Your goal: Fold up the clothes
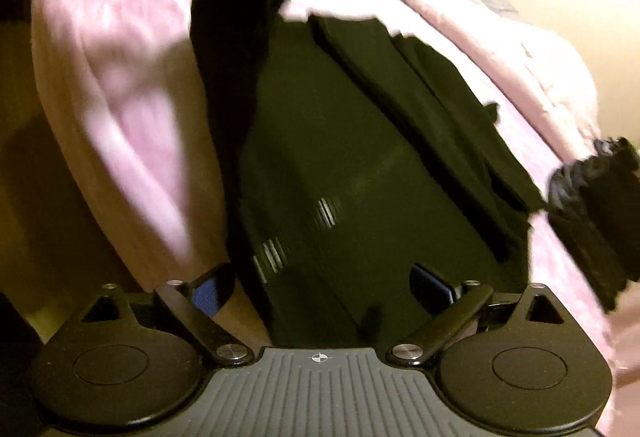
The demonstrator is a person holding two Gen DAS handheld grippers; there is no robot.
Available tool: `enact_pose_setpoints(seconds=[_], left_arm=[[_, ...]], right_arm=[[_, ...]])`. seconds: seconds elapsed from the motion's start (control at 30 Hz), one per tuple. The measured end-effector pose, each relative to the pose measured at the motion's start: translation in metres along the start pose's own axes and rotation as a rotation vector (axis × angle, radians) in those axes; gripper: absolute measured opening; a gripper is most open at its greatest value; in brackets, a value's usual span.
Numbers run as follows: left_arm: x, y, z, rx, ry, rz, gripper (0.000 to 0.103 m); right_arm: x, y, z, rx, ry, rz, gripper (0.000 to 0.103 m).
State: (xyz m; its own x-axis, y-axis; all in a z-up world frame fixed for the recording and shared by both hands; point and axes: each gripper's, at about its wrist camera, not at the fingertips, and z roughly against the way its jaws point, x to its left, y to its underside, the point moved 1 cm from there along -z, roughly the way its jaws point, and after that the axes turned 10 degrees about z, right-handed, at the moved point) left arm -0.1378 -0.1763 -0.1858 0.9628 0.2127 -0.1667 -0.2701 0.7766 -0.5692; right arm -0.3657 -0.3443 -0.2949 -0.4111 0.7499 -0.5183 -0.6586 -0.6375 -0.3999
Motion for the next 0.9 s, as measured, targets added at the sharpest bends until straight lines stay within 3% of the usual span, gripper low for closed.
enact_pose_setpoints(seconds=[0.1, 0.17, 0.23, 0.3, 0.37, 0.47, 0.67, 0.9], left_arm=[[0.006, -0.002, 0.003, -0.008, 0.006, 0.046, 0.003], [0.012, -0.003, 0.009, -0.019, -0.006, 0.091, 0.003], [0.017, -0.004, 0.014, -0.027, -0.021, 0.127, 0.003], [0.021, -0.005, 0.017, -0.029, -0.038, 0.146, 0.003], [0.023, -0.004, 0.018, -0.029, -0.05, 0.155, 0.003], [0.019, -0.003, 0.017, -0.02, -0.065, 0.142, 0.003], [-0.001, 0.017, 0.04, -0.008, -0.087, 0.103, 0.003], [-0.033, 0.068, 0.087, -0.002, -0.14, 0.156, 0.001]], right_arm=[[-0.01, 0.032, 0.0, 0.061, 0.09, 0.006, 0.095], [-0.02, 0.053, -0.001, 0.104, 0.14, 0.029, 0.074], [-0.03, 0.07, -0.003, 0.14, 0.167, 0.084, 0.072], [-0.039, 0.085, -0.005, 0.175, 0.177, 0.137, 0.06], [-0.047, 0.094, -0.009, 0.213, 0.156, 0.179, 0.028], [-0.056, 0.094, 0.001, 0.211, 0.126, 0.222, 0.005], [-0.075, 0.075, 0.051, 0.193, 0.09, 0.239, 0.004], [-0.046, 0.067, 0.111, 0.211, 0.004, 0.294, 0.003]])
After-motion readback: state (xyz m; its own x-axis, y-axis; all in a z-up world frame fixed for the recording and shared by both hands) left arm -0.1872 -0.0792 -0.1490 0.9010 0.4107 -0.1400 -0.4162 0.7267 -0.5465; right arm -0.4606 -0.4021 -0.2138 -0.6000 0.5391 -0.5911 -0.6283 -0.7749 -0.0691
